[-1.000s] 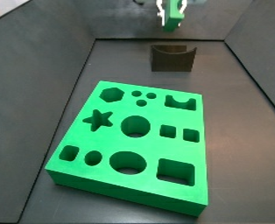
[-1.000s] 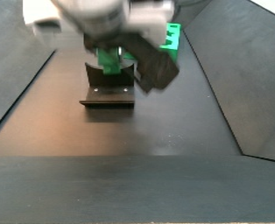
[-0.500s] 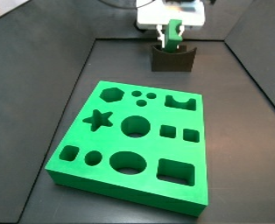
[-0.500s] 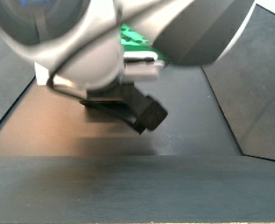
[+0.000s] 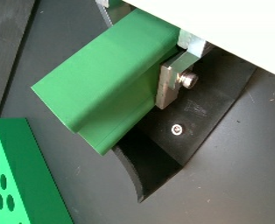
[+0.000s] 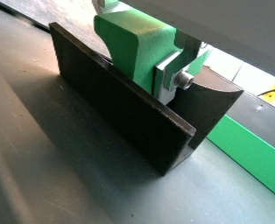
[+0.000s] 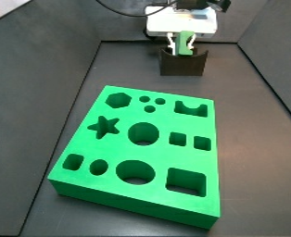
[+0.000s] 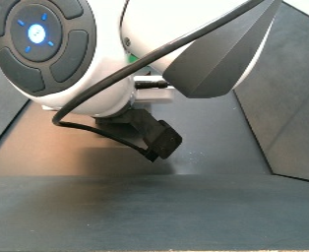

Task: Pick up the arch object. Move up. Place the arch object on the fixture. Regrasp the arch object. Rotate the arch object. Move to above the board. Insert the arch object.
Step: Place the arch object on the fixture, then regrasp the arch object.

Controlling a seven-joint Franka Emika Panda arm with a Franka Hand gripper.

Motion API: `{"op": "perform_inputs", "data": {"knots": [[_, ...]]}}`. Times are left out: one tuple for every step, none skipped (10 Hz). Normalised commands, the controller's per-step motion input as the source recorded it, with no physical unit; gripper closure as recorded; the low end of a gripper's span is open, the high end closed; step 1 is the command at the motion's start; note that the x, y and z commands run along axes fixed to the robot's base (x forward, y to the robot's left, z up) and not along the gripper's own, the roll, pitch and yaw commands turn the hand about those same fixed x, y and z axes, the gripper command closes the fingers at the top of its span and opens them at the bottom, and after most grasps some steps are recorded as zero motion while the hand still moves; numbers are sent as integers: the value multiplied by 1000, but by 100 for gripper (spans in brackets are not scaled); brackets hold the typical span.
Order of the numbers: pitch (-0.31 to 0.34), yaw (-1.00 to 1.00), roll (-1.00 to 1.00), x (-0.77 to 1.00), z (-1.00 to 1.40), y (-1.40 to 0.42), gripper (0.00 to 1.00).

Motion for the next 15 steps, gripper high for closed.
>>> {"op": "perform_inputs", "data": {"knots": [[0,0,0,0,0,0,0],[-53,-22,-36,0,1000,0,0],[-42,-9,-30,-13,1000,-2,0],[-32,4,-15,-26,1000,-2,0],[-20,24,21,-34,1000,-11,0],[0,34,37,-40,1000,-10,0],[29,36,44,-38,851,-3,0],[52,35,46,-32,676,-1,0],[73,22,48,-25,440,1,0],[82,12,44,-26,323,1,0],[78,17,1000,-77,981,-1000,0],[76,16,1000,-67,934,-1000,0],[62,14,1000,-104,903,-1000,0],[57,14,1000,-127,871,-1000,0],[50,12,1000,-108,636,-829,0]]}}
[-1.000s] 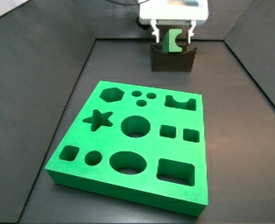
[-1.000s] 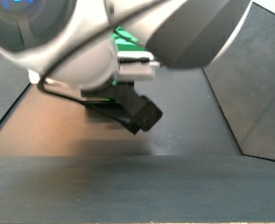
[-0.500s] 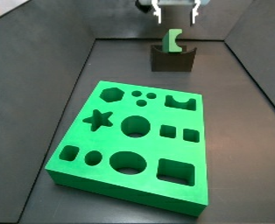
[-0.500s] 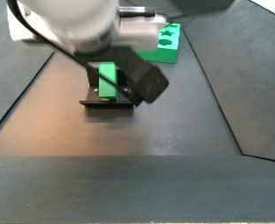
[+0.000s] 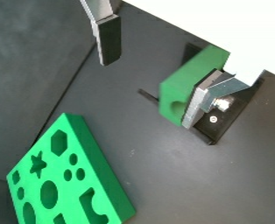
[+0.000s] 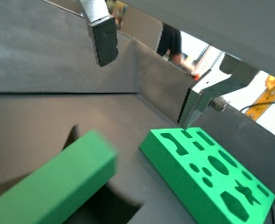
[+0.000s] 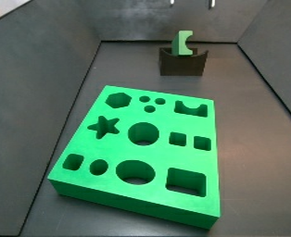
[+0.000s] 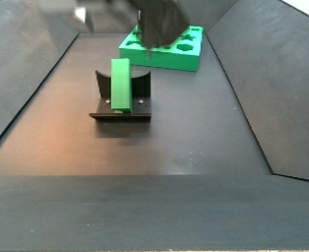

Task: Pick up the arch object. Move up. Place the arch object on the fixture. Regrasp the arch object. Rotate the arch object. Move to above the board. Insert the arch object.
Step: Regrasp the arch object.

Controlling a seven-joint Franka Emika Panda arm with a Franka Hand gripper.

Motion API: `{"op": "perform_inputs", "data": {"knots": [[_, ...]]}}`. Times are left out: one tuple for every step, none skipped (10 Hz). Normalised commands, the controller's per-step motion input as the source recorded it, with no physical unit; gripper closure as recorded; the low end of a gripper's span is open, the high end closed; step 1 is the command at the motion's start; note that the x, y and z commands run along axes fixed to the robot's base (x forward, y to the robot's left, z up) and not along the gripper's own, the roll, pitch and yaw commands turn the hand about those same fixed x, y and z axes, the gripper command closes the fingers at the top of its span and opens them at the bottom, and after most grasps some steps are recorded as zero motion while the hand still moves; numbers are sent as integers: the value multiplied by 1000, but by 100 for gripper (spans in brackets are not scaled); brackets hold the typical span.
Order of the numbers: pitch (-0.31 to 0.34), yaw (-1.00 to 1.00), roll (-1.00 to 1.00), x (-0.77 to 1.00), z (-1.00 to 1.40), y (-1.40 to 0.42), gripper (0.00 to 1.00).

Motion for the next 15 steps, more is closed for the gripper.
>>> {"op": "perform_inputs", "data": {"knots": [[48,12,1000,-73,353,-605,0],[46,12,1000,-49,131,-421,0],[43,11,1000,-27,31,-235,0],[43,11,1000,-25,45,-56,0],[41,11,1000,-37,47,-21,0],[35,11,1000,-31,14,-39,0],[29,13,1000,-36,14,-33,0],[23,13,1000,-39,18,-27,0],[17,14,1000,-31,5,-26,0],[13,15,1000,-29,5,-23,0],[7,16,1000,-23,13,-20,0],[5,17,1000,-22,13,-20,0],[7,19,1000,-24,11,-17,0],[11,20,1000,-18,14,-18,0],[16,23,1000,1,11,-20,0]]}}
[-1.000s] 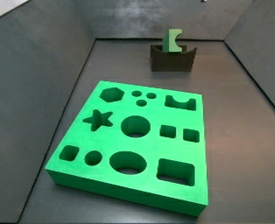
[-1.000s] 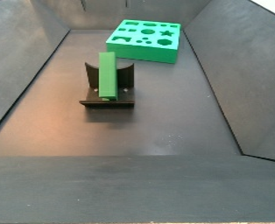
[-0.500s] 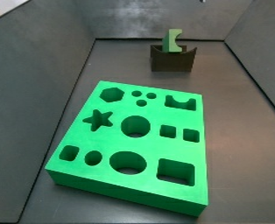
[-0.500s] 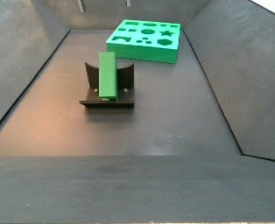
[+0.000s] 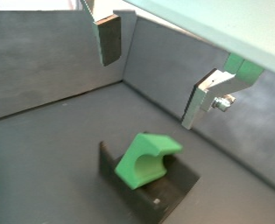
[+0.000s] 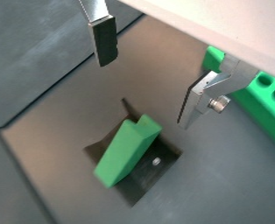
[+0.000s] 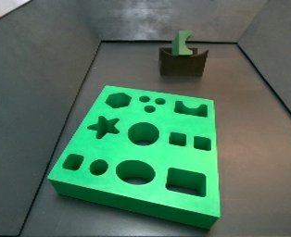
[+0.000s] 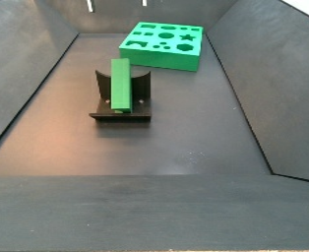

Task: Pick up the arch object. Move up. Place the arch object on the fixture. Regrasp the arch object. Rotate the arch object. Move to above the board. Insert the arch object.
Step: Regrasp the arch object.

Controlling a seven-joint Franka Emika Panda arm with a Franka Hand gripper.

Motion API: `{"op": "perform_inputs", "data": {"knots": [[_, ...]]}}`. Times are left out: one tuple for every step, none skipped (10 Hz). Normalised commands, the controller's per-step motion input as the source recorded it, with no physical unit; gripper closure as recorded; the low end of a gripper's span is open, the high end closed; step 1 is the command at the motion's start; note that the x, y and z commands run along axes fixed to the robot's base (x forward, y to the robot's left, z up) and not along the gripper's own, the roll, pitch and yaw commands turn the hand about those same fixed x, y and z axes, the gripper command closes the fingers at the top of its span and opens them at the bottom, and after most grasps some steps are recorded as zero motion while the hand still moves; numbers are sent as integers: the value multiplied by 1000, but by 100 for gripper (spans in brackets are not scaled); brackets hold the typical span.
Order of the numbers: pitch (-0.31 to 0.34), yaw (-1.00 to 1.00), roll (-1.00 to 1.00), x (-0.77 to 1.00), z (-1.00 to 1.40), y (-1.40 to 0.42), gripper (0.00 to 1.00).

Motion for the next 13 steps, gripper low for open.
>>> {"op": "perform_inputs", "data": {"knots": [[23,25,1000,12,0,-22,0],[32,28,1000,23,-4,-22,0],[48,34,1000,39,-5,-28,0],[64,41,1000,53,-5,-28,0],[86,50,1000,68,-10,-30,0],[123,70,1000,85,-9,-35,0],[157,94,1000,88,-8,-38,0],[157,123,790,89,-14,-38,0],[148,137,656,88,-12,-38,0],[131,153,459,88,-13,-40,0],[98,170,272,83,-3,-27,0],[29,276,261,32,-1000,78,0],[-14,265,227,36,-1000,75,0]]}}
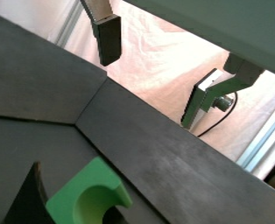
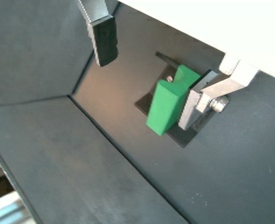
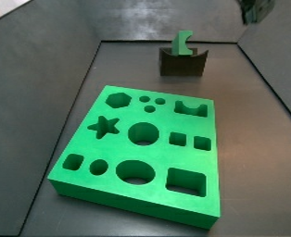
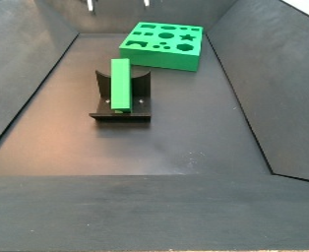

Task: Pick up the arch object. Move up. Place the arch object on the fixture. Regrasp the arch object. Rotate the arch object. Move to above the board. Insert the arch object.
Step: Regrasp the arch object.

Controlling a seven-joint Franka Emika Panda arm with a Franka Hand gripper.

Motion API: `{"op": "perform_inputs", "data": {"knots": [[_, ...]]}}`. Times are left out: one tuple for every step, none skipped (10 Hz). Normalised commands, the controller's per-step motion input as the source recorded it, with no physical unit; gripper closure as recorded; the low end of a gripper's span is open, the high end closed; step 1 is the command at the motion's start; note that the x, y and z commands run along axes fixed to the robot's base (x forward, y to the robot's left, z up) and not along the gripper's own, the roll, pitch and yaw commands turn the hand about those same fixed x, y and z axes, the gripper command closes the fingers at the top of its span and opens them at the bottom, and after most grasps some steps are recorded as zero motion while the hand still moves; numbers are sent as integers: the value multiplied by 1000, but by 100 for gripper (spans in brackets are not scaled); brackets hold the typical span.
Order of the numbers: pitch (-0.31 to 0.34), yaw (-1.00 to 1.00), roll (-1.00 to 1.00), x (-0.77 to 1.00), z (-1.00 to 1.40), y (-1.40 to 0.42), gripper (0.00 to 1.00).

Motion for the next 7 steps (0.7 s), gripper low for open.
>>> {"op": "perform_inputs", "data": {"knots": [[-53,225,197,49,-1000,65,0],[-85,183,160,60,-1000,60,0],[-115,143,129,68,-1000,59,0],[-139,104,102,75,-1000,55,0],[-158,50,81,85,-1000,51,0],[-154,11,78,90,-1000,44,0],[-138,-21,77,96,-1000,40,0]]}}
